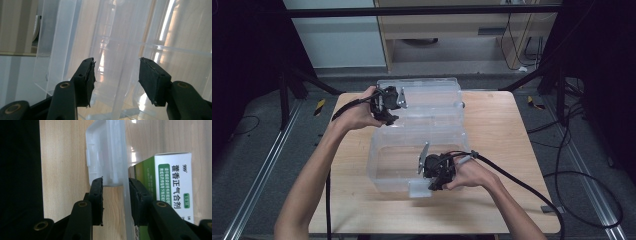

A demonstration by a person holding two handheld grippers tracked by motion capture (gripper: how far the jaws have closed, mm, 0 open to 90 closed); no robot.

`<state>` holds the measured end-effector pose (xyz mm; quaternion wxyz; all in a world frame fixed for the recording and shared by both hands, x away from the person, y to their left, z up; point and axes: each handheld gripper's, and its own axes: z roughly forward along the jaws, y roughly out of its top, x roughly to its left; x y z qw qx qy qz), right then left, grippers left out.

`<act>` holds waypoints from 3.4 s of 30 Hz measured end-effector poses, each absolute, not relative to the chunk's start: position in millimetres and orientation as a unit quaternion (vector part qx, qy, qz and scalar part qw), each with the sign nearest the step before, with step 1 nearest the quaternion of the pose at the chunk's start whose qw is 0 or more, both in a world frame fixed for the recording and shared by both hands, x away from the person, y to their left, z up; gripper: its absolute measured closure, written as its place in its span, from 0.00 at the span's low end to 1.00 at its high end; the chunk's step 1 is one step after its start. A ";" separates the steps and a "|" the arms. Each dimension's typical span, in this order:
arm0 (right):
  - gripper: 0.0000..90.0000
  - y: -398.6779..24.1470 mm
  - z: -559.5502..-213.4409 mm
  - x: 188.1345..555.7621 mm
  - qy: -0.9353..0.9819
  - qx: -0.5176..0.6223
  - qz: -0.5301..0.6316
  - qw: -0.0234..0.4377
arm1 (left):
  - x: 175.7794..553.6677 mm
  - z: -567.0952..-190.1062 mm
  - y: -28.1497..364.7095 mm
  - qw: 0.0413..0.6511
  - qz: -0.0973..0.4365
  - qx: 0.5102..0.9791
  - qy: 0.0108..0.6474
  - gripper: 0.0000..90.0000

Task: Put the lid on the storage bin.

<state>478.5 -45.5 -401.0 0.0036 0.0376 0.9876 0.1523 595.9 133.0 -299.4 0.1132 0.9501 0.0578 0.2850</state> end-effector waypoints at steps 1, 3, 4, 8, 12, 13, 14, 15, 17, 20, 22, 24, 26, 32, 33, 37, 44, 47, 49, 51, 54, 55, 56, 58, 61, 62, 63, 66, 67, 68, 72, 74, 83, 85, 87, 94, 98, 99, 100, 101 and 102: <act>0.74 -45.5 -401.0 478.3 0.988 0.039 0.152 0.004 | 596.7 -300.0 131.9 0.113 0.284 0.950 0.056 0.53; 0.74 -45.5 -401.1 478.7 0.987 0.037 0.153 0.003 | 598.3 -300.8 129.9 0.110 0.285 0.951 0.052 0.55; 0.74 -45.5 -401.1 478.8 0.987 0.036 0.153 0.003 | 598.3 -300.8 129.9 0.110 0.285 0.951 0.052 0.56; 0.74 -45.5 -401.1 478.2 0.987 0.039 0.153 0.005 | 600.0 -302.5 127.7 0.102 0.283 0.952 0.050 0.59; 0.74 -45.7 -401.1 478.1 0.987 0.038 0.154 0.005 | 600.0 -303.2 125.1 0.096 0.279 0.955 0.042 0.61; 0.74 -45.6 -401.1 477.8 0.987 0.039 0.154 0.006 | 600.0 -303.4 124.4 0.092 0.279 0.955 0.041 0.61; 0.74 -45.6 -401.2 477.9 0.987 0.039 0.154 0.006 | 600.2 -303.7 123.7 0.090 0.279 0.955 0.039 0.62; 0.74 -45.6 -401.1 477.9 0.987 0.039 0.154 0.005 | 600.3 -304.1 122.9 0.088 0.279 0.956 0.038 0.62; 0.74 -45.6 -401.1 477.9 0.987 0.039 0.154 0.005 | 600.7 -304.9 121.5 0.086 0.276 0.957 0.036 0.63; 0.74 -45.7 -401.2 478.0 0.987 0.039 0.154 0.005 | 601.0 -305.5 120.0 0.084 0.274 0.958 0.032 0.65; 0.74 -45.7 -401.2 478.3 0.987 0.038 0.154 0.005 | 599.8 -307.0 117.5 0.081 0.271 0.959 0.030 0.67; 0.74 -45.6 -401.2 478.0 0.987 0.039 0.154 0.005 | 599.8 -307.0 116.1 0.074 0.272 0.959 0.022 0.69; 0.74 -45.7 -401.2 477.9 0.987 0.038 0.154 0.005 | 599.6 -306.9 115.4 0.069 0.273 0.959 0.019 0.72; 0.74 -45.8 -401.3 477.9 0.987 0.036 0.156 0.006 | 598.6 -307.9 115.0 0.061 0.273 0.960 0.010 0.78; 0.74 -45.8 -401.3 477.8 0.987 0.036 0.155 0.006 | 598.0 -308.5 114.8 0.062 0.271 0.960 0.012 0.79; 0.74 -45.9 -401.3 477.8 0.987 0.033 0.156 0.007 | 597.1 -308.6 112.8 0.052 0.268 0.962 0.005 0.84; 0.74 -46.0 -401.4 477.4 0.987 0.035 0.156 0.008 | 596.8 -308.1 111.8 0.047 0.263 0.964 0.000 0.87; 0.74 -46.3 -401.5 476.8 0.987 0.038 0.157 0.007 | 597.0 -308.0 111.2 0.052 0.262 0.964 -0.006 0.88; 0.74 -46.5 -401.6 476.2 0.987 0.039 0.158 0.011 | 596.2 -307.1 110.2 0.049 0.259 0.965 -0.007 0.88; 0.74 -46.9 -401.7 475.9 0.987 0.037 0.159 0.012 | 595.4 -306.5 109.1 0.046 0.262 0.964 -0.011 0.89; 0.75 -46.7 -401.7 475.5 0.986 0.037 0.159 0.015 | 593.8 -306.8 108.8 0.048 0.264 0.963 -0.011 0.89; 0.75 -46.7 -401.8 475.4 0.986 0.037 0.159 0.015 | 593.4 -306.4 108.9 0.050 0.263 0.963 -0.012 0.90; 0.75 -46.7 -401.8 475.4 0.986 0.037 0.159 0.015 | 593.4 -306.4 108.9 0.050 0.263 0.963 -0.012 0.90; 0.75 -46.8 -401.8 475.5 0.986 0.037 0.160 0.016 | 592.1 -304.7 108.7 0.050 0.262 0.964 -0.014 0.90; 0.75 -46.6 -402.0 475.2 0.986 0.036 0.160 0.018 | 590.9 -304.8 108.4 0.054 0.261 0.964 -0.012 0.90; 0.75 -46.5 -402.2 474.7 0.986 0.036 0.161 0.021 | 590.7 -304.5 108.3 0.053 0.261 0.964 -0.013 0.90; 0.75 -46.5 -402.2 474.7 0.986 0.036 0.161 0.021 | 590.7 -304.5 108.3 0.053 0.261 0.964 -0.013 0.91; 0.75 -46.5 -402.1 474.8 0.986 0.038 0.161 0.020 | 589.1 -303.6 107.4 0.058 0.260 0.964 -0.013 0.91; 0.75 -46.3 -402.0 474.8 0.986 0.039 0.159 0.019 | 588.0 -302.7 107.0 0.057 0.258 0.964 -0.013 0.92; 0.75 -46.4 -402.1 474.7 0.986 0.039 0.161 0.020 | 587.1 -301.4 106.8 0.055 0.257 0.965 -0.015 0.92; 0.75 -46.8 -402.3 473.8 0.986 0.041 0.162 0.024 | 583.9 -299.2 108.3 0.063 0.249 0.966 -0.013 0.93; 0.75 -46.8 -402.6 473.2 0.985 0.044 0.165 0.027 | 582.4 -297.9 107.2 0.060 0.244 0.968 -0.022 0.93; 0.75 -47.4 -403.0 470.7 0.984 0.046 0.168 0.036 | 571.2 -295.1 106.2 0.067 0.250 0.965 -0.032 0.94; 0.75 -47.4 -402.9 470.6 0.984 0.046 0.167 0.037 | 569.2 -294.3 105.2 0.062 0.250 0.966 -0.034 0.94; 0.74 -47.6 -403.1 469.3 0.984 0.051 0.169 0.039 | 568.2 -294.5 105.2 0.064 0.251 0.965 -0.034 0.94; 0.74 -48.5 -403.9 467.4 0.982 0.056 0.176 0.043 | 560.7 -292.4 106.3 0.069 0.260 0.962 -0.036 0.95; 0.74 -47.7 -403.7 467.2 0.982 0.056 0.173 0.045 | 553.9 -290.5 105.8 0.063 0.263 0.962 -0.039 0.95; 0.74 -47.6 -403.6 466.5 0.982 0.059 0.172 0.045 | 551.2 -290.9 106.0 0.063 0.258 0.964 -0.031 0.95; 0.74 -47.5 -403.7 466.5 0.982 0.058 0.172 0.046 | 550.1 -290.6 105.3 0.061 0.264 0.962 -0.037 0.95; 0.74 -47.4 -403.8 466.1 0.982 0.060 0.172 0.046 | 548.1 -291.4 105.4 0.064 0.262 0.962 -0.035 0.95; 0.74 -47.5 -403.8 465.9 0.982 0.059 0.171 0.048 | 547.6 -290.3 105.1 0.059 0.268 0.961 -0.042 0.95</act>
